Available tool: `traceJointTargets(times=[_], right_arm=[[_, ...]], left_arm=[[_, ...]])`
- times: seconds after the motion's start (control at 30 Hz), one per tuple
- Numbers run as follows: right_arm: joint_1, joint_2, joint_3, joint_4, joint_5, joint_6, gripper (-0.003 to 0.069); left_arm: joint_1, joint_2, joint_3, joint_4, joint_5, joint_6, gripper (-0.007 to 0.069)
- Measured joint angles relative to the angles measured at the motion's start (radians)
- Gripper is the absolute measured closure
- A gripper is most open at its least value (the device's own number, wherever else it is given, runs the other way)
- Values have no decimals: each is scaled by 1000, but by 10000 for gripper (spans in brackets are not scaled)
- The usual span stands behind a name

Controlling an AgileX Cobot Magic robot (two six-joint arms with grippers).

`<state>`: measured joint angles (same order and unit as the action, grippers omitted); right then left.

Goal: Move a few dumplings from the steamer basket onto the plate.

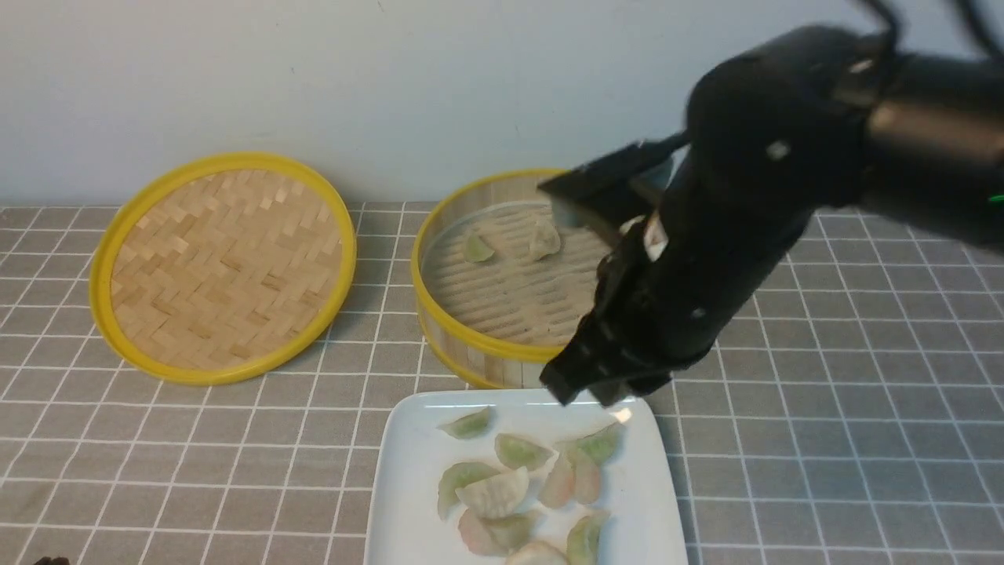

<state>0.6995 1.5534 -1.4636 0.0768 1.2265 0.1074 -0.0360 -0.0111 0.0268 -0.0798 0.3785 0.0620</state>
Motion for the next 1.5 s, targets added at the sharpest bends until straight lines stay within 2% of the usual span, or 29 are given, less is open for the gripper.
traceJointTargets(times=[0.03,0.1,0.27,0.43,0.6,0.73,0.77,0.83,0.9,1.17,1.5], right_arm=[[0,0,0,0,0,3,635],[0,-161,0,-18,7,38,663],[0,-486,28,-103,-31,75,672],[0,-772,204,-193,-214,87,672],[0,-1063,553,-280,-517,97,672],[0,-1251,752,-298,-749,150,673],[0,-1259,760,-298,-761,156,673],[0,-1359,863,-302,-906,199,673],[0,-1404,912,-302,-961,230,673],[0,-1458,1020,-302,-979,260,673],[0,-1459,1024,-302,-948,267,673]], left_arm=[[0,0,0,0,0,0,629],[0,0,0,0,0,0,629],[0,0,0,0,0,0,629],[0,0,0,0,0,0,629],[0,0,0,0,0,0,629],[0,0,0,0,0,0,629],[0,0,0,0,0,0,629],[0,0,0,0,0,0,629],[0,0,0,0,0,0,629],[0,0,0,0,0,0,629],[0,0,0,0,0,0,629]])
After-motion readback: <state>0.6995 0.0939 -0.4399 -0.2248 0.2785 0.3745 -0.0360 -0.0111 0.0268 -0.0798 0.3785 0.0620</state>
